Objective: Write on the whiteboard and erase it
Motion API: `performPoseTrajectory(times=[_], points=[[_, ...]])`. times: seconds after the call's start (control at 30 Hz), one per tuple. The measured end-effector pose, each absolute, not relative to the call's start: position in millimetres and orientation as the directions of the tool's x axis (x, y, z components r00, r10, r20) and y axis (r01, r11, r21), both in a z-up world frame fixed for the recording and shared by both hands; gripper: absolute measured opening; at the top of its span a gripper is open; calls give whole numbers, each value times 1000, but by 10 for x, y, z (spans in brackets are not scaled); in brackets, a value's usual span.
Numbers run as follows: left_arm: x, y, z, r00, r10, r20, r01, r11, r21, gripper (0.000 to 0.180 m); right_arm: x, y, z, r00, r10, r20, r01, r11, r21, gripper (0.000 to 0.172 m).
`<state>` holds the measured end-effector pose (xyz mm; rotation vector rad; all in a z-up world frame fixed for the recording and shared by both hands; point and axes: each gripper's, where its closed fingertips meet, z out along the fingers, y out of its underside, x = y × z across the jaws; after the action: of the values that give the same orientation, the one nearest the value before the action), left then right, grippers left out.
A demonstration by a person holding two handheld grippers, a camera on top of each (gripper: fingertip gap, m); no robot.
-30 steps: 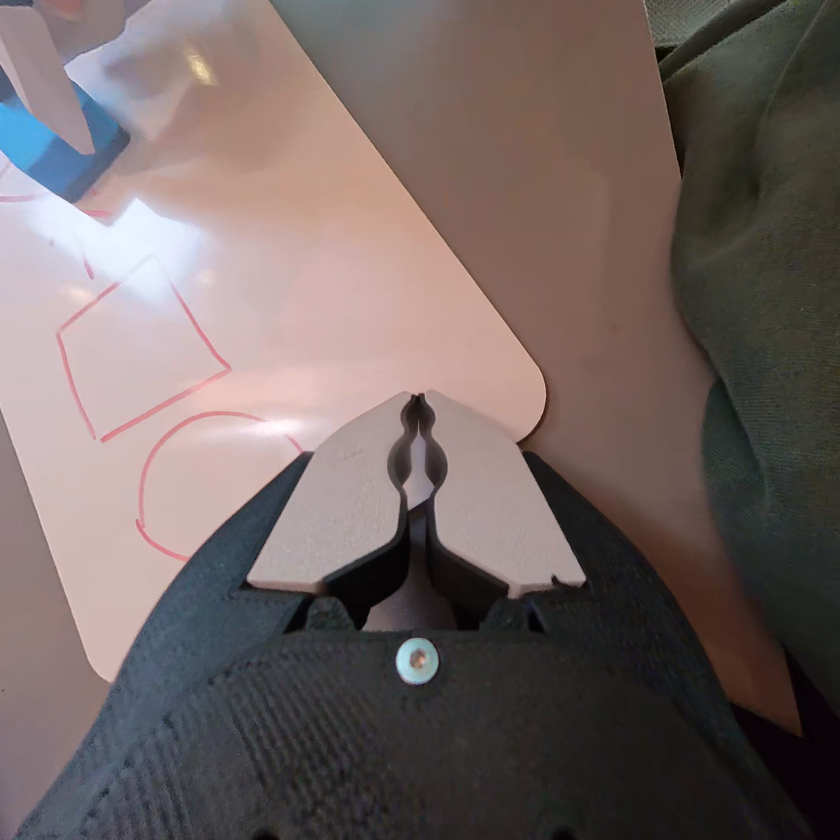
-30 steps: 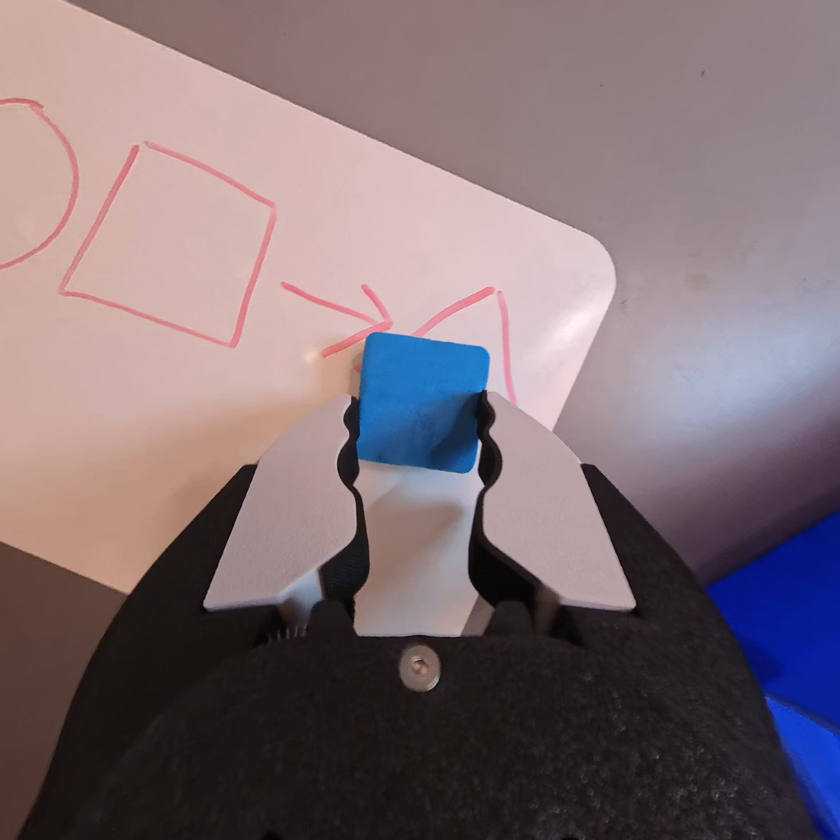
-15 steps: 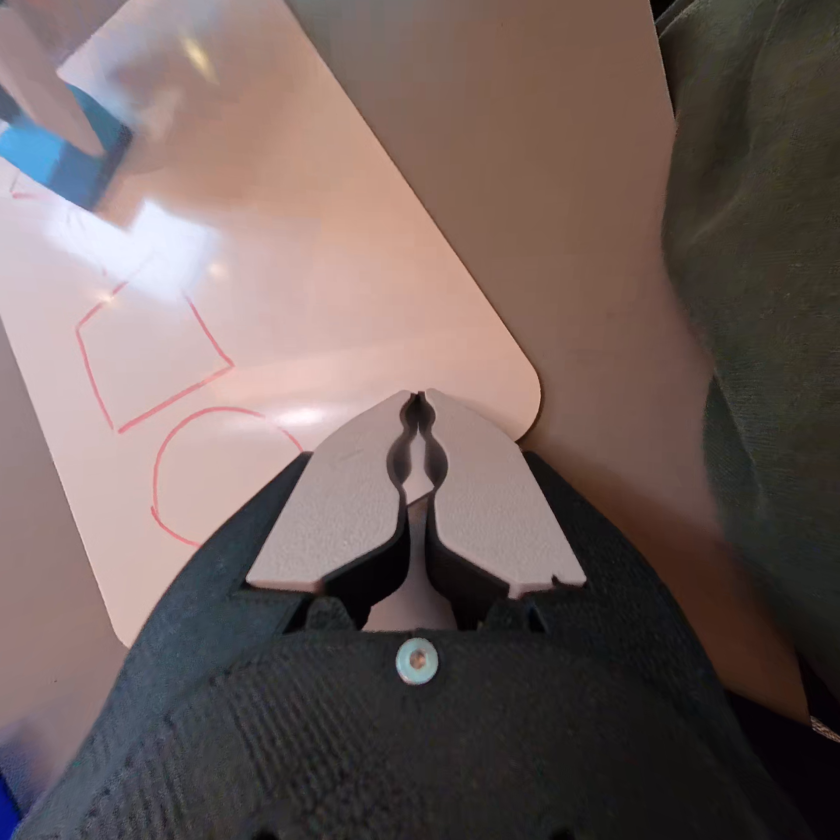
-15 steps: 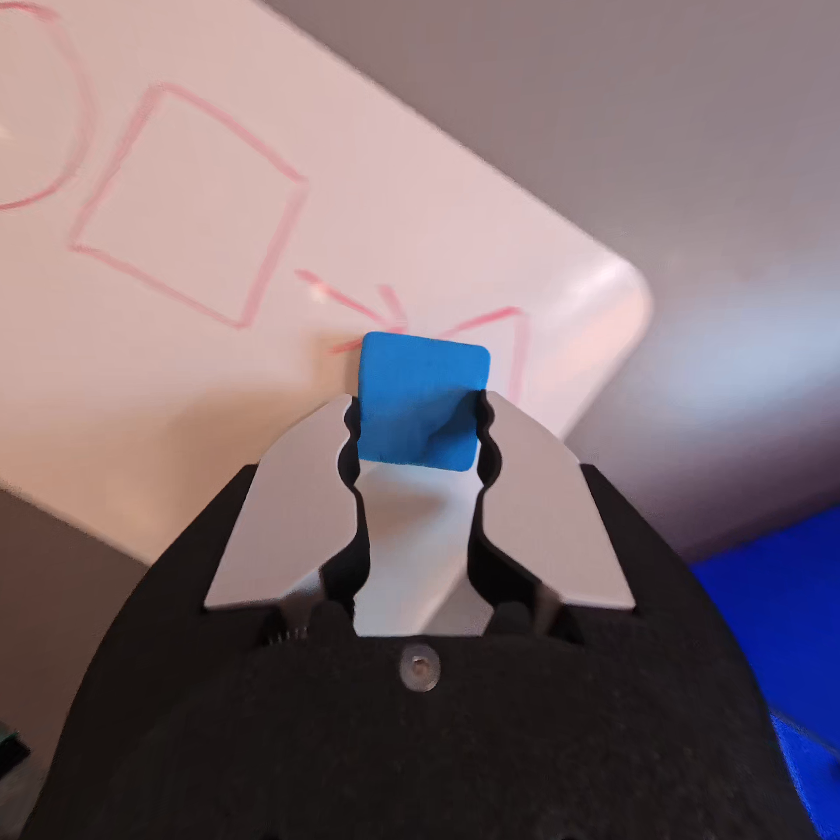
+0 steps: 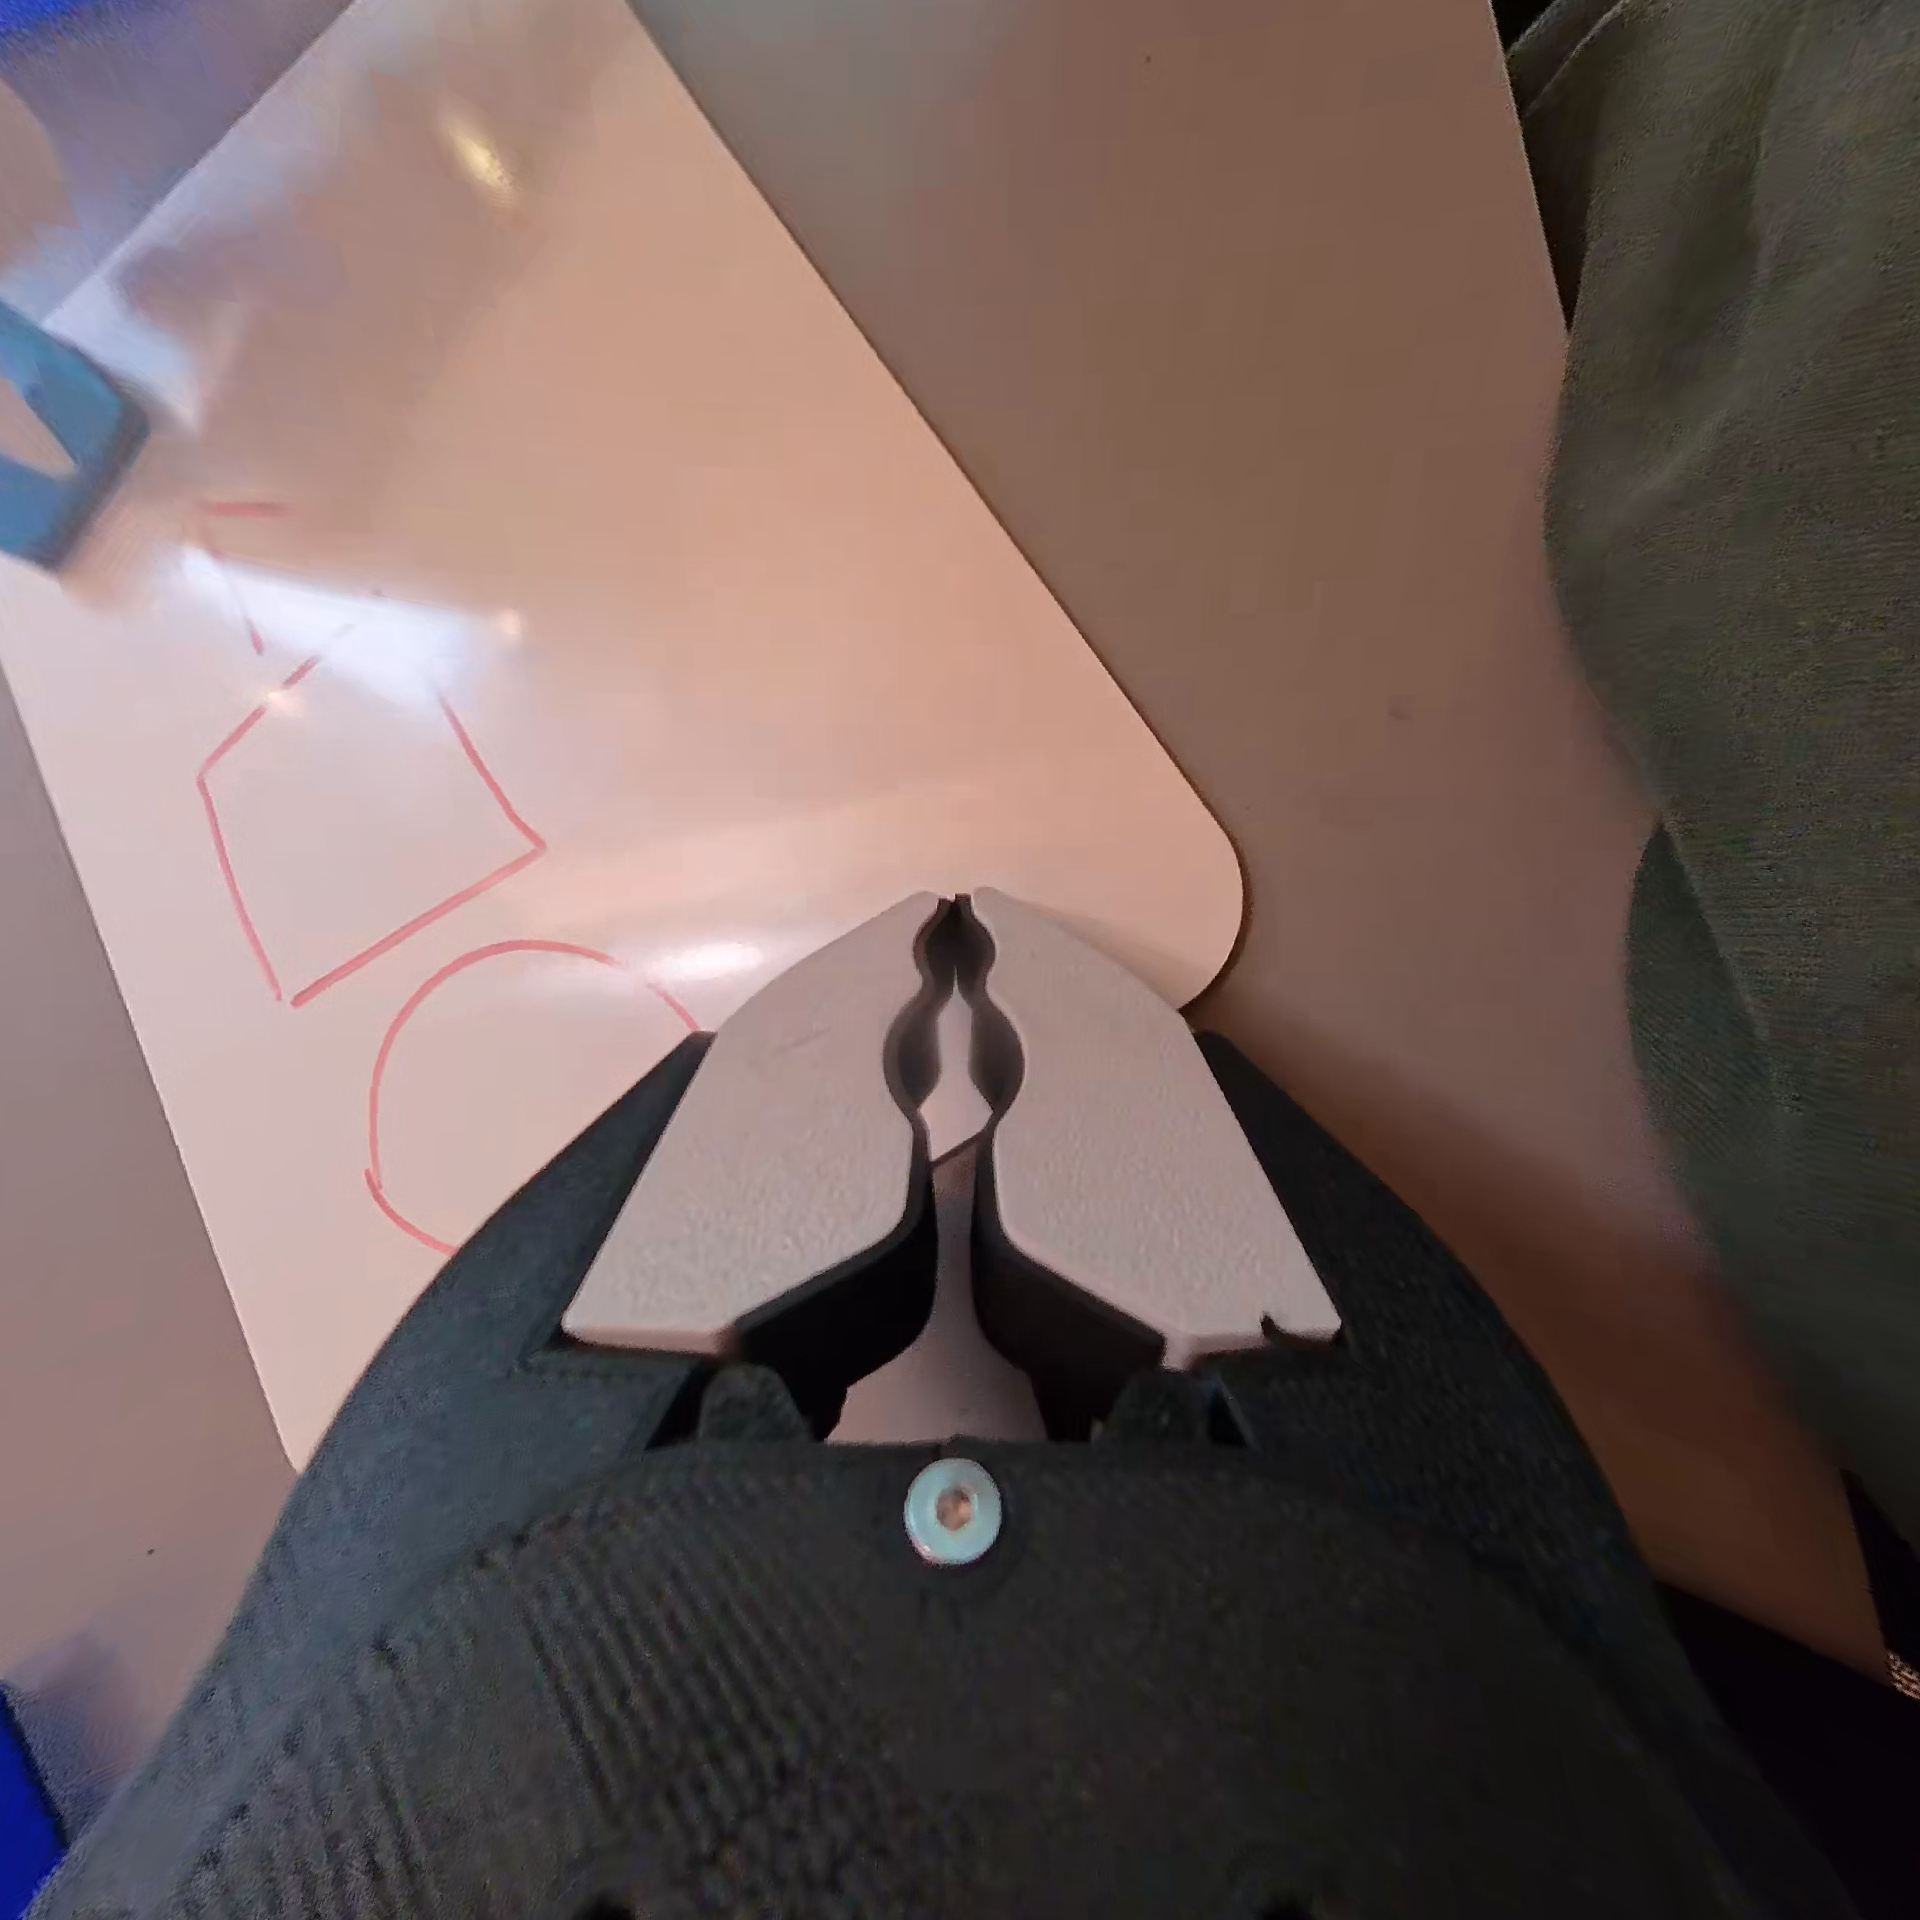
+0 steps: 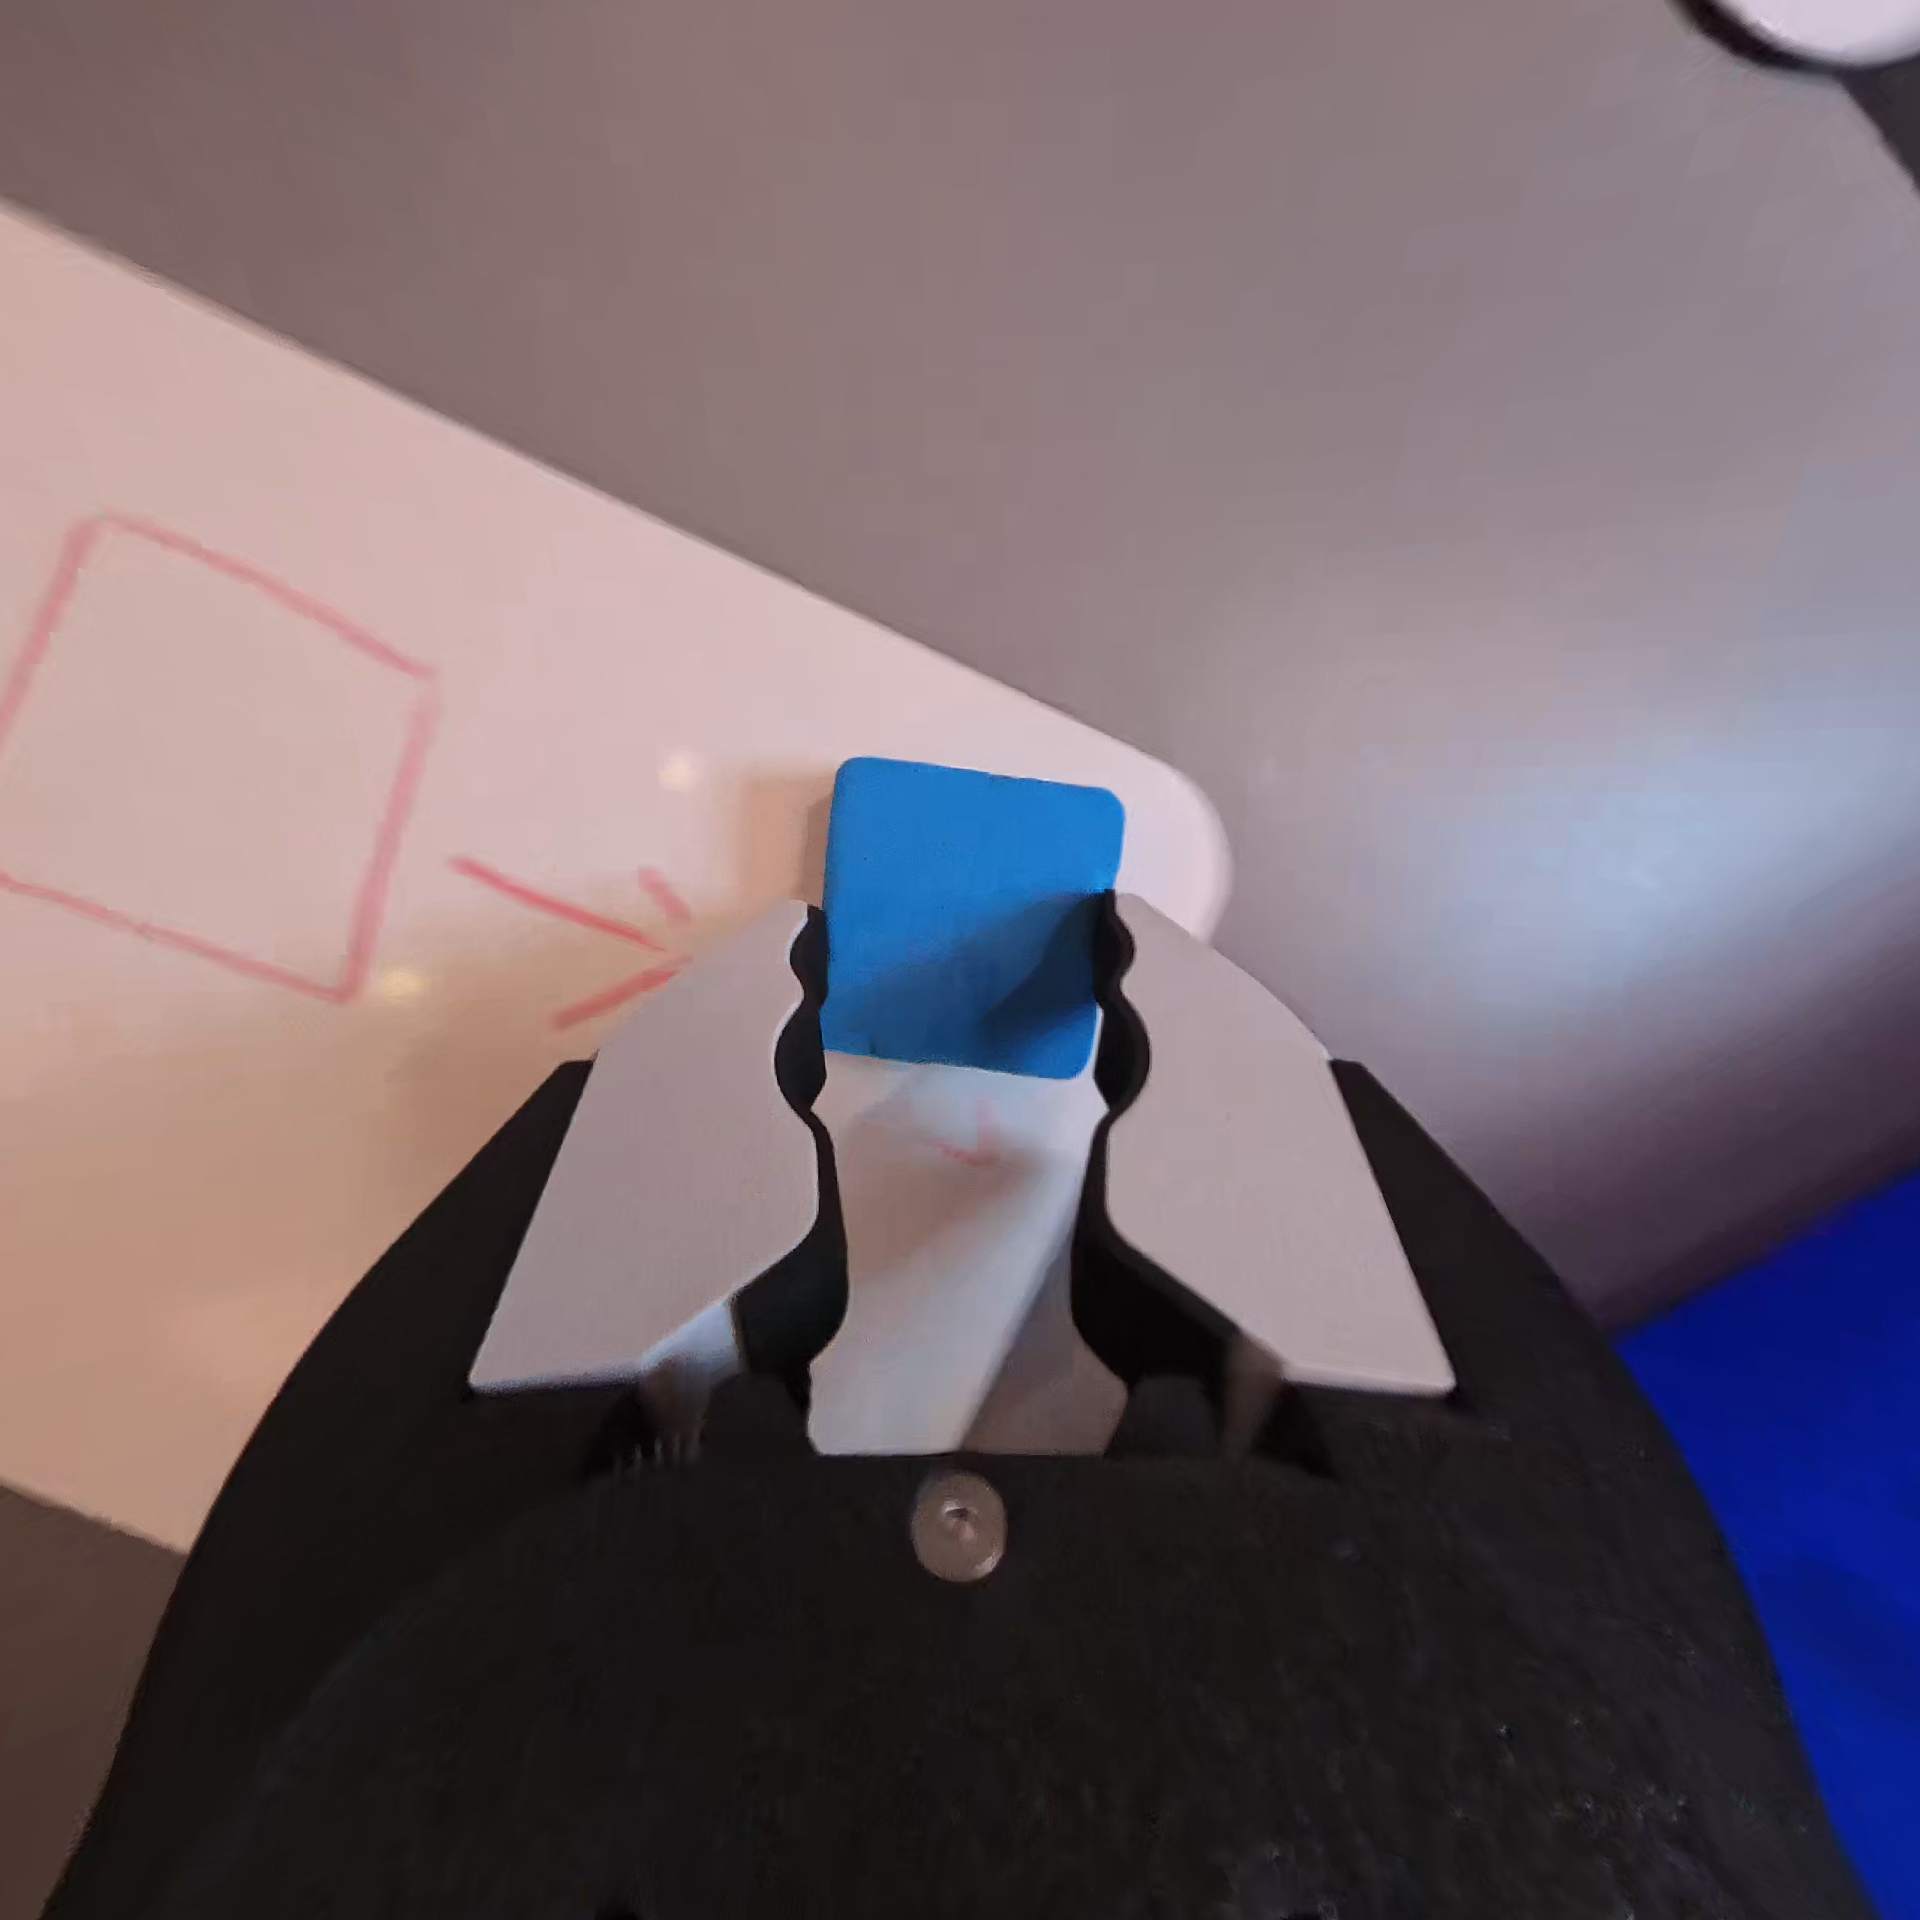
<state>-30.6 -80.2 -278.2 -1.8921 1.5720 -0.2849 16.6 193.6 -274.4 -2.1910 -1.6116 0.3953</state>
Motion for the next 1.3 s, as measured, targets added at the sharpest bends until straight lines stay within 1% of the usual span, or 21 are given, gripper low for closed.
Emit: performPoseTrajectory(times=[0.03,0.1,0.13,0.2,0.27,0.3,0.37,0.47,0.5,0.6,0.63,0.67,0.8,0.83,0.97,1.0,1.1,1.17,1.2,1.23,1.3], points=[[-306,-804,-2782,256,-939,-231,-794,-68,-604,1,77,1727,-2748,231,973,3,863,-203,-463,50],[-306,-804,-2782,258,-939,-228,-793,-71,-605,1,143,1334,-2754,94,996,6,911,-83,-404,50],[-306,-804,-2781,259,-938,-229,-792,-71,-606,1,254,1285,-2756,74,997,0,925,-69,-374,50],[-296,-811,-2782,258,-940,-225,-790,-71,-608,1,469,1588,-2756,189,982,9,922,-174,-347,50],[-288,-817,-2781,255,-938,-234,-793,-64,-606,1,474,1990,-2758,328,945,-5,871,-305,-384,50],[-284,-820,-2781,255,-938,-235,-792,-64,-607,1,376,2039,-2757,340,941,-3,860,-312,-403,50],[-281,-820,-2782,258,-939,-229,-789,-68,-611,1,94,1735,-2750,226,974,1,882,-204,-425,50],[-281,-819,-2781,264,-939,-221,-784,-75,-616,1,35,1128,-2741,50,999,15,917,-40,-398,50],[-280,-821,-2780,264,-939,-222,-784,-74,-617,1,140,1145,-2739,69,998,11,917,-59,-393,50],[-277,-822,-2780,261,-934,-242,-789,-62,-611,1,689,1828,-2732,389,921,5,853,-358,-380,50],[-272,-822,-2779,260,-933,-249,-790,-58,-611,1,750,1902,-2724,451,892,-33,816,-427,-390,50],[-266,-823,-2779,260,-932,-252,-789,-55,-612,1,723,1869,-2725,447,894,-11,817,-414,-402,50],[-258,-823,-2778,263,-934,-240,-784,-61,-618,1,212,1092,-2711,207,978,21,887,-179,-426,50],[-258,-824,-2778,264,-934,-243,-784,-60,-618,1,228,1060,-2701,188,982,36,896,-156,-416,50],[-261,-833,-2777,264,-932,-248,-784,-58,-618,1,712,1745,-2709,451,893,6,818,-410,-404,50],[-260,-833,-2776,263,-933,-247,-784,-58,-618,1,682,1753,-2709,455,890,13,815,-410,-409,50],[-250,-834,-2775,261,-936,-238,-778,-58,-626,1,50,1146,-2707,240,971,17,868,-207,-451,50],[-250,-834,-2775,259,-935,-243,-779,-54,-625,1,-235,689,-2705,83,996,29,892,-62,-447,50],[-250,-835,-2774,260,-934,-246,-779,-52,-625,1,-244,650,-2701,56,997,50,900,-29,-436,50],[-254,-838,-2774,261,-933,-248,-778,-52,-626,1,-176,732,-2706,84,996,32,904,-62,-423,50],[-258,-842,-2773,261,-933,-249,-779,-51,-625,1,112,1231,-2708,258,965,35,887,-223,-404,50]])
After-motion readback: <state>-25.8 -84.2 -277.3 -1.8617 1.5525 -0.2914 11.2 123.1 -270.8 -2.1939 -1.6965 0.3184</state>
